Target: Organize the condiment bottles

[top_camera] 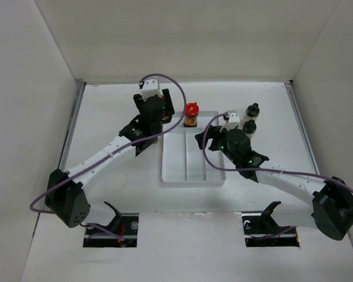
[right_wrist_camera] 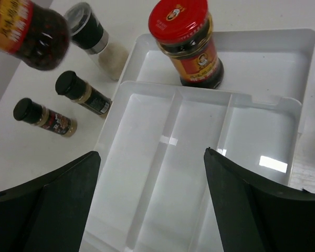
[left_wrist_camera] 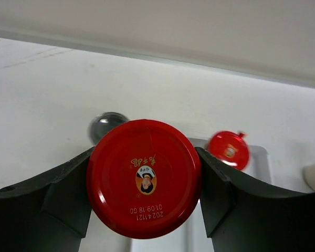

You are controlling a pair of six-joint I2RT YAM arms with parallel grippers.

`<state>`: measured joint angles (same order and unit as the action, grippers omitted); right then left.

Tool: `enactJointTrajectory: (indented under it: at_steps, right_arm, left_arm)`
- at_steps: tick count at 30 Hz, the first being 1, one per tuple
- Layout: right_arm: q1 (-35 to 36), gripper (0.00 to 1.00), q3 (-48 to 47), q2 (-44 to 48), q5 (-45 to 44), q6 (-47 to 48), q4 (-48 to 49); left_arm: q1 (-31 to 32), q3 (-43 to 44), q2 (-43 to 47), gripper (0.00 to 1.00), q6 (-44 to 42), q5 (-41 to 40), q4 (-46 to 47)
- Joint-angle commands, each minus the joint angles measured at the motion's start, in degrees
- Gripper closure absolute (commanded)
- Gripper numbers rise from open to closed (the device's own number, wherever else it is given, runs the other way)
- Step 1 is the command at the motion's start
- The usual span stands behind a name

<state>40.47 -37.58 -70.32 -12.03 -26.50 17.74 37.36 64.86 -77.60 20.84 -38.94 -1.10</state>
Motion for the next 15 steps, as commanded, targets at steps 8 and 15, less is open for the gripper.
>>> enactJointTrajectory:
  at_steps: [8,15]
  right_arm:
    - [-4.3,0.59,3.1,6.6,-1.0,-4.2,6.1]
    - [-4.3,0.53,2.9,5.5,-0.5,-4.1,6.1]
  left_arm:
    - [1.9,8.3,-14.1,0.69,-1.2,5.2,14.6]
    - [0.5,9.1,-19.4,0.69,-2.4,5.9,18.5]
